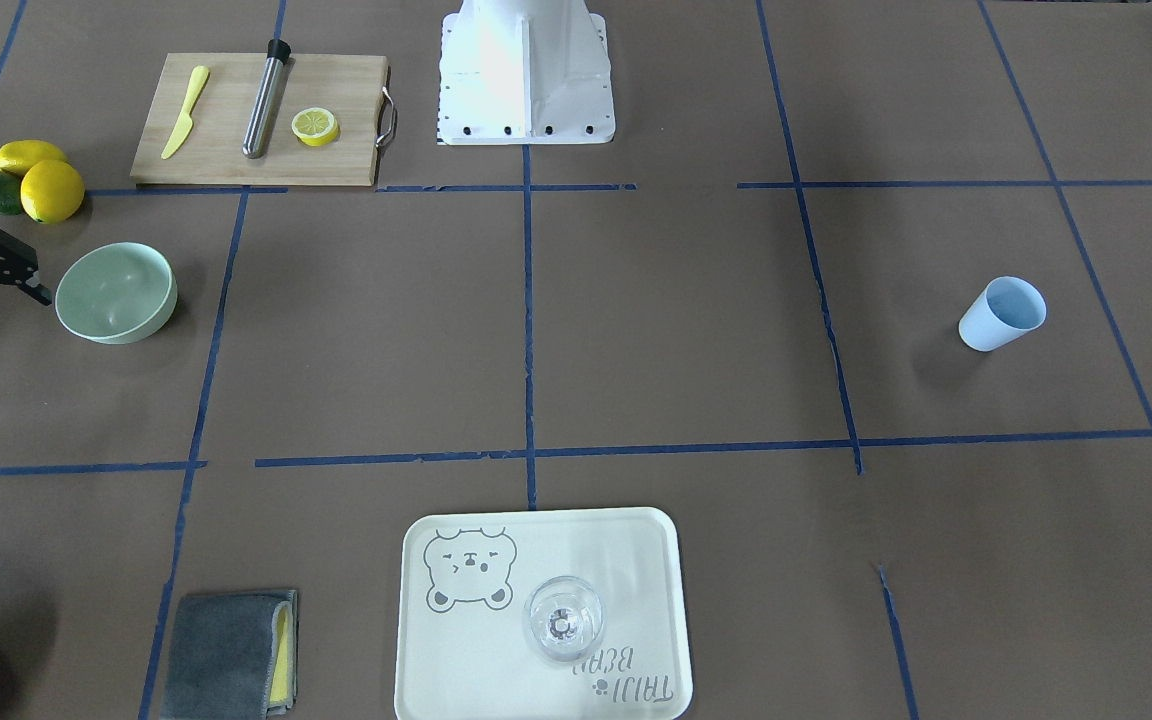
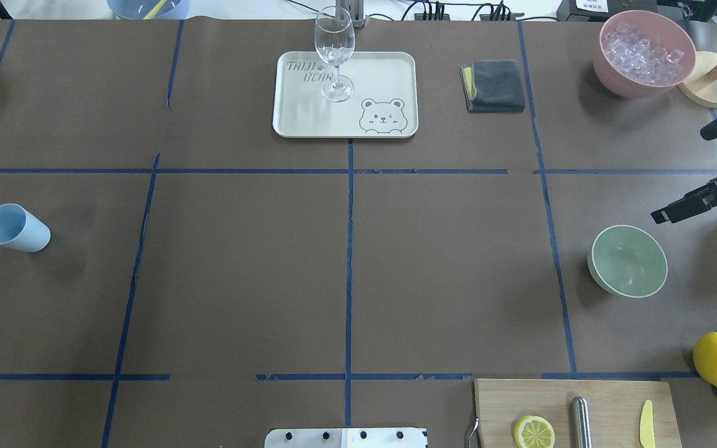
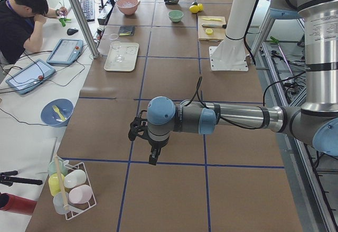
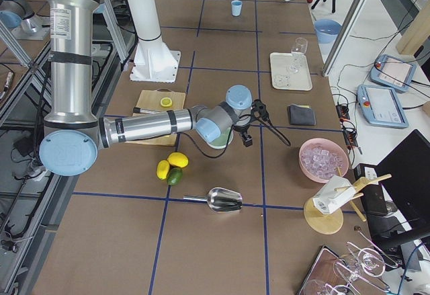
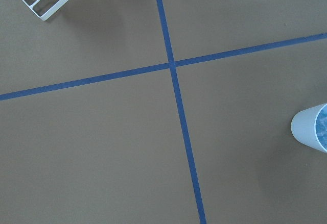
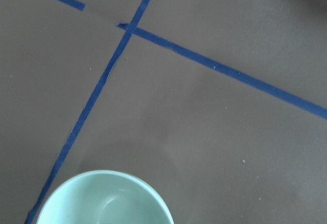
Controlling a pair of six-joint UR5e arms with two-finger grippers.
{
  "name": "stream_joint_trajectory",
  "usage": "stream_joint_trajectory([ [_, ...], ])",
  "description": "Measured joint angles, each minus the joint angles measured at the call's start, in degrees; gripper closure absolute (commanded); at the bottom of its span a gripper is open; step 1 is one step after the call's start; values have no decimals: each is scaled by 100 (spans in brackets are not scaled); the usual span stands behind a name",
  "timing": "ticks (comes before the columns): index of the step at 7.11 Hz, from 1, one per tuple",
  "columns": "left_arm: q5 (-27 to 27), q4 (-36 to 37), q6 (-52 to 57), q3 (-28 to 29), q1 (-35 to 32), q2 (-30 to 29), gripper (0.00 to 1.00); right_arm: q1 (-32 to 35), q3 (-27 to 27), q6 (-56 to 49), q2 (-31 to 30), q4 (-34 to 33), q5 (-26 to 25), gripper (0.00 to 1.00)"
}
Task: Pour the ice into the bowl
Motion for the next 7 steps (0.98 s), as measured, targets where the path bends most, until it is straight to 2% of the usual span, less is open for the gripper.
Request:
stream_joint_trajectory([
  [3,-8,-5,1,0,7,-7,0,-441,-340,16,-89,257,-161,1],
  [4,-8,-6,-1,0,9,-8,0,-526,-513,16,-83,442,-229,32],
  [5,-9,-6,-3,0,9,-9,0,-588,-613,16,-78,566,-315,93],
  [6,-9,-6,-1,3,9,-9,0,-623,-646,16,-72,621,-367,100],
  [7,-9,-4,-2,6,9,-7,0,-630,-640,16,-74,643,-376,100],
])
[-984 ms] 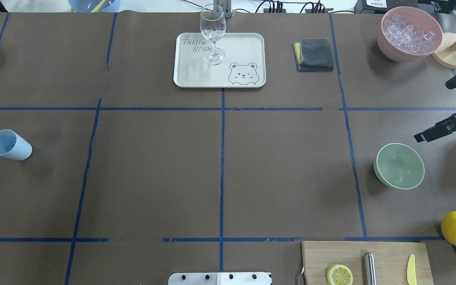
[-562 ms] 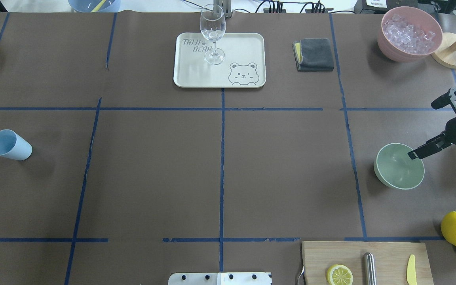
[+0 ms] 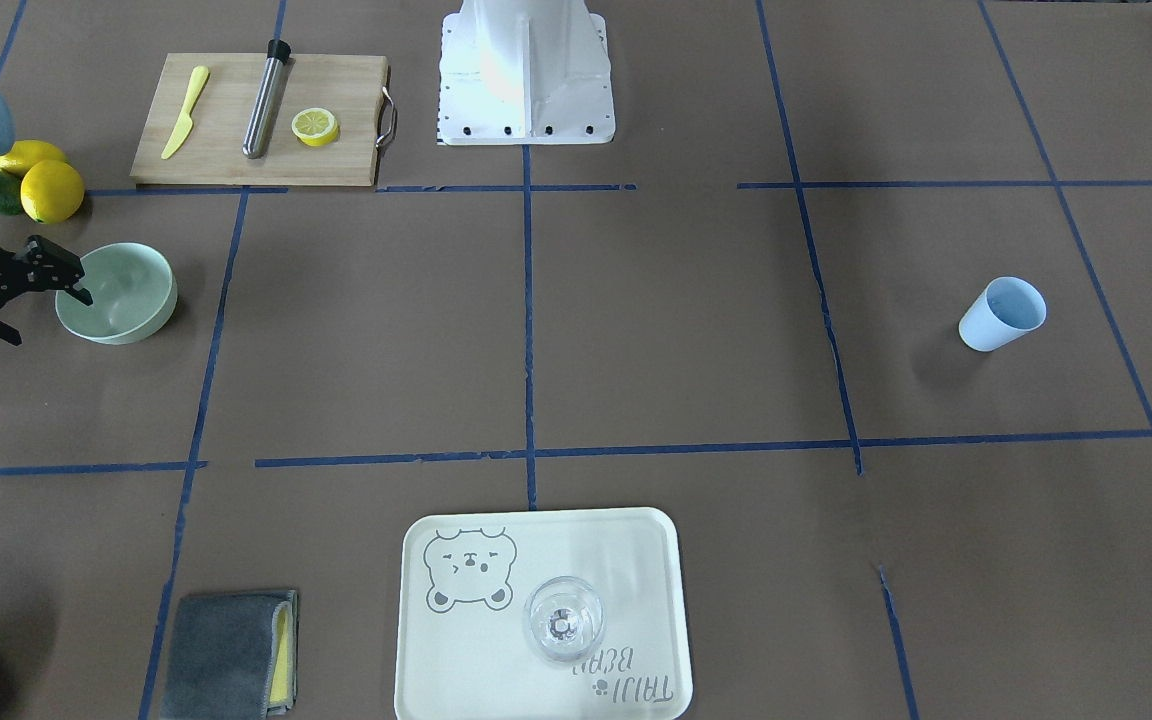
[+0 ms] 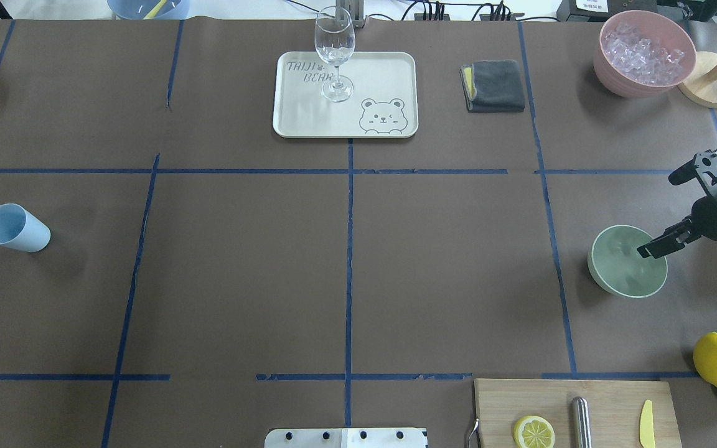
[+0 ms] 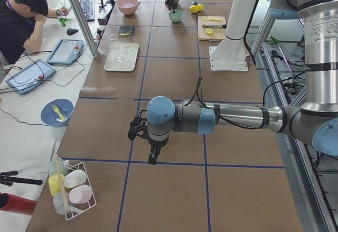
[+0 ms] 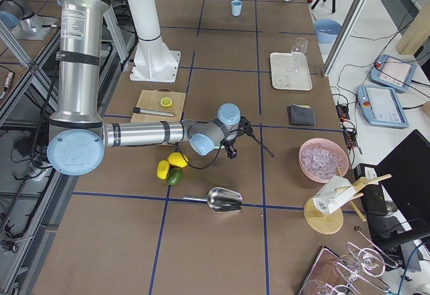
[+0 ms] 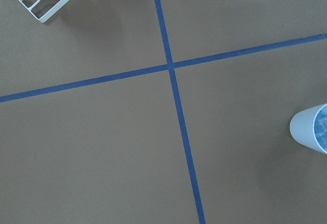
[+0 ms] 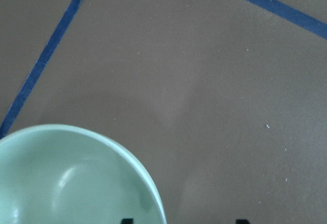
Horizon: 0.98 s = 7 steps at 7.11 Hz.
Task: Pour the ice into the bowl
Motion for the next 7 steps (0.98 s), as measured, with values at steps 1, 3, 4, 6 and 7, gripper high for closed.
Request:
stream_joint_trajectory([
  [1,0,4,-2,2,3,2,0,0,12,0,-8,10,2,100],
  [3,0,7,2,3,7,1,0,1,69,33,-7,16,50,100],
  [4,0,7,2,3,7,2,0,0,161,53,11,16,110,100],
  [6,0,7,2,2,3,5,0,-39,457,582,258,15,376,100],
  [7,0,7,2,-2,4,4,0,-168,600,1308,634,5,441,100],
])
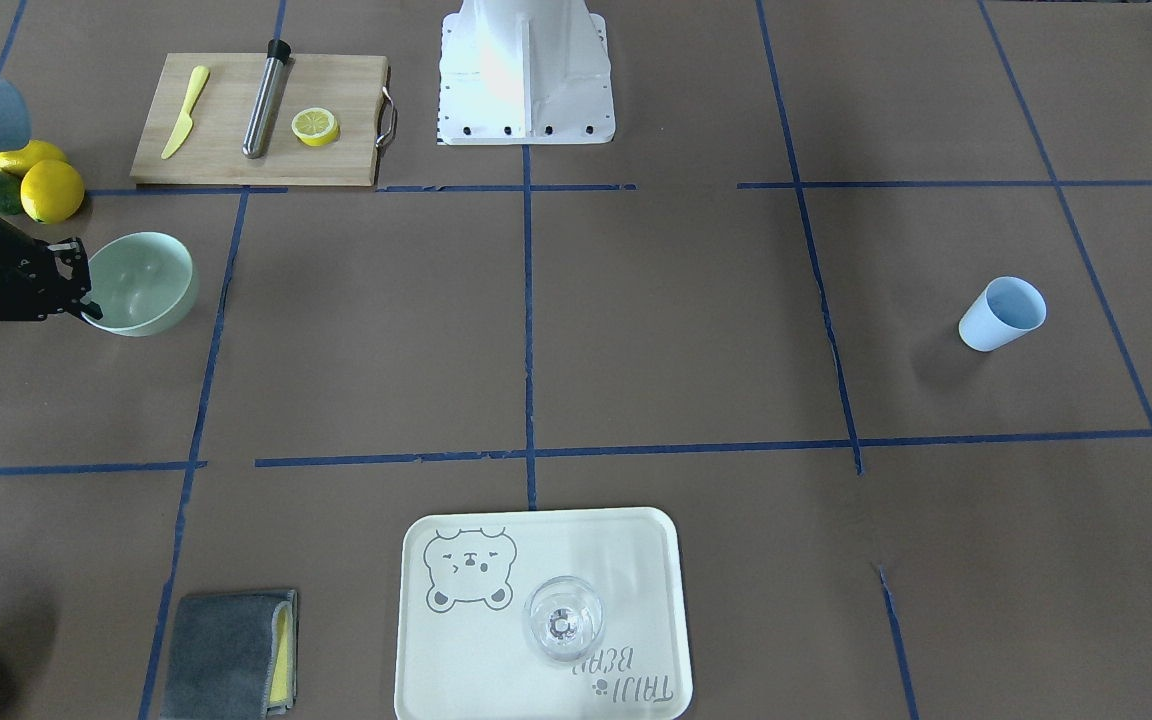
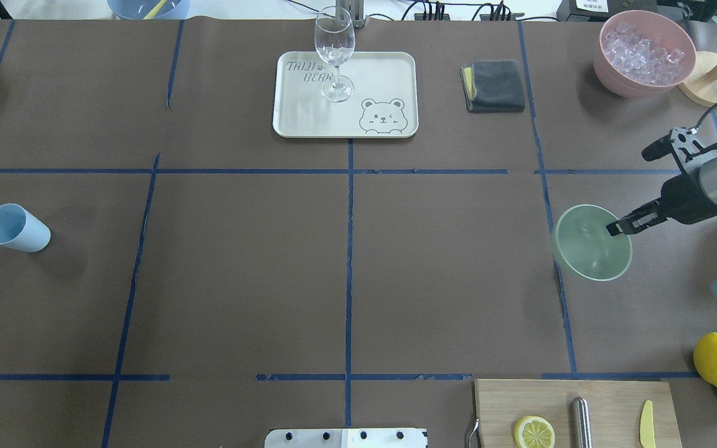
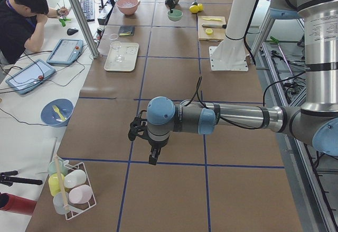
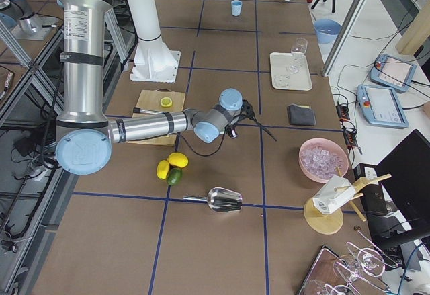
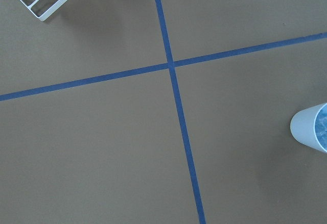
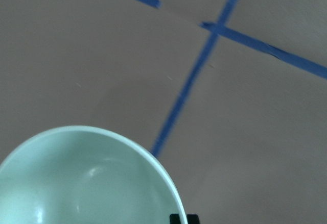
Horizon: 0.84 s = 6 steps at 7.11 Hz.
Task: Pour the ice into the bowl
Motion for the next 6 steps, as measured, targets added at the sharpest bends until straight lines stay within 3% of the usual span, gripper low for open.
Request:
stream_joint_trajectory([
  [2,0,0,0,-4,-2,-3,0,-637,82,1661,1131,-82,-149,100],
  [3,0,-2,-2,-4,-2,-2,0,-1019,76,2267,1696,-293,-473,100],
  [5,0,0,-6,-10,-1,-5,0,-1803,-115,2900,3124,-1766,-1538,100],
  [6,0,7,-5,-12,-2,-6,0,-2151,-682,3251,3991,-2390,-2108,100],
])
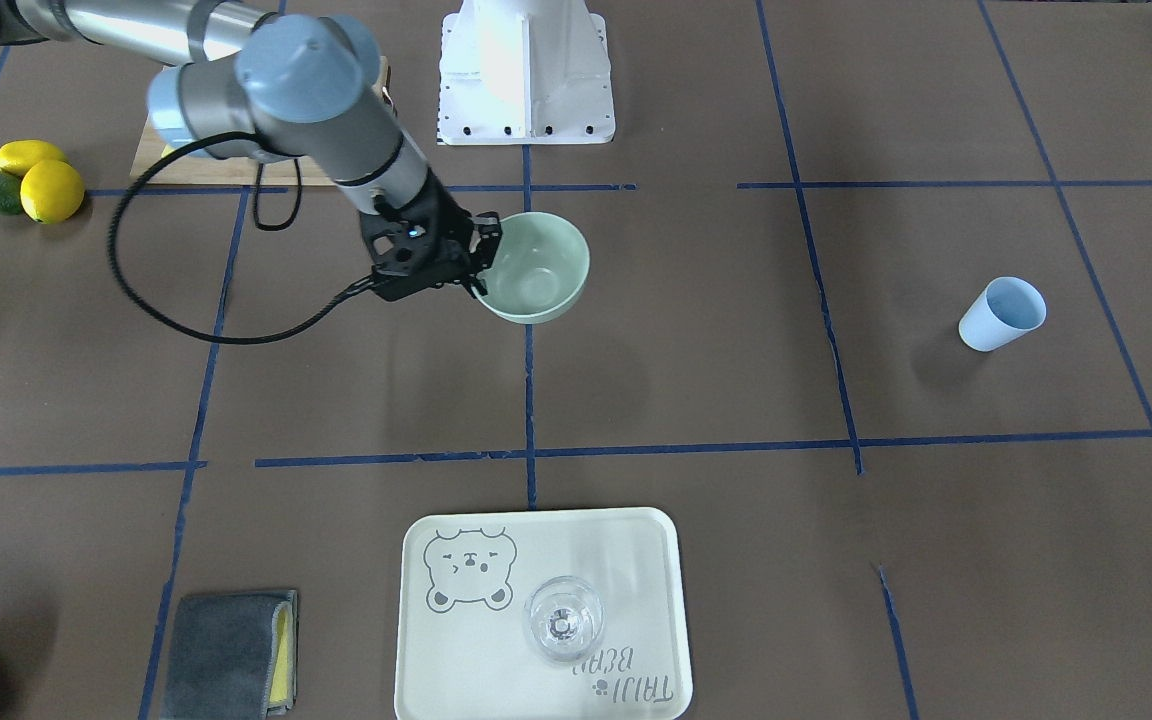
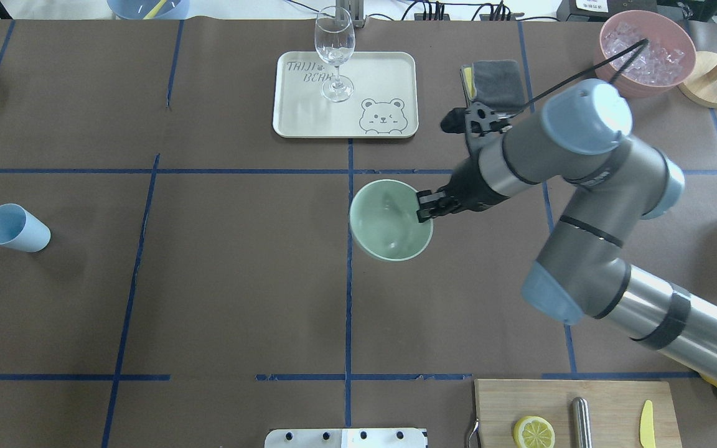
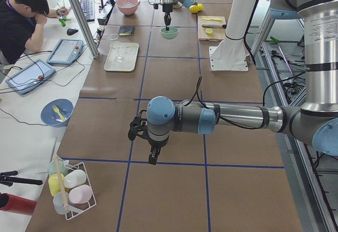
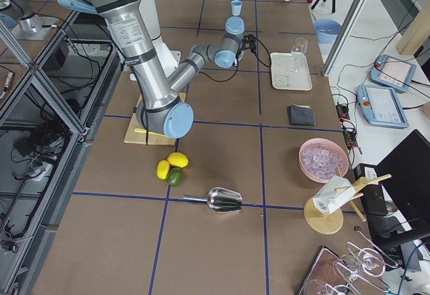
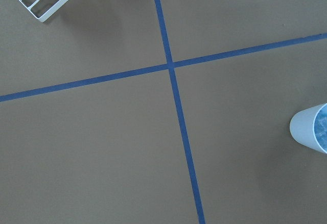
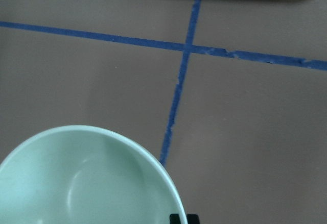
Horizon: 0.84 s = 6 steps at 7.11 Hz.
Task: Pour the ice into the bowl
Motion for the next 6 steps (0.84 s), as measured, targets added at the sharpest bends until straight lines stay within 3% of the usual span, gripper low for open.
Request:
stream_joint_trajectory([
  [2,0,12,-2,-1,-1,1,0,-456,-1808,561,1603,-288,-688,100],
  [3,0,18,0,-1,-1,5,0,-611,-2363,696,1989,-230,-877,100],
  [5,0,22,-2,-1,-1,4,0,-772,-2721,973,2178,-172,-1005,91],
  [6,0,20,0,-1,-1,3,0,-801,-2767,1039,2186,-162,-1018,1],
])
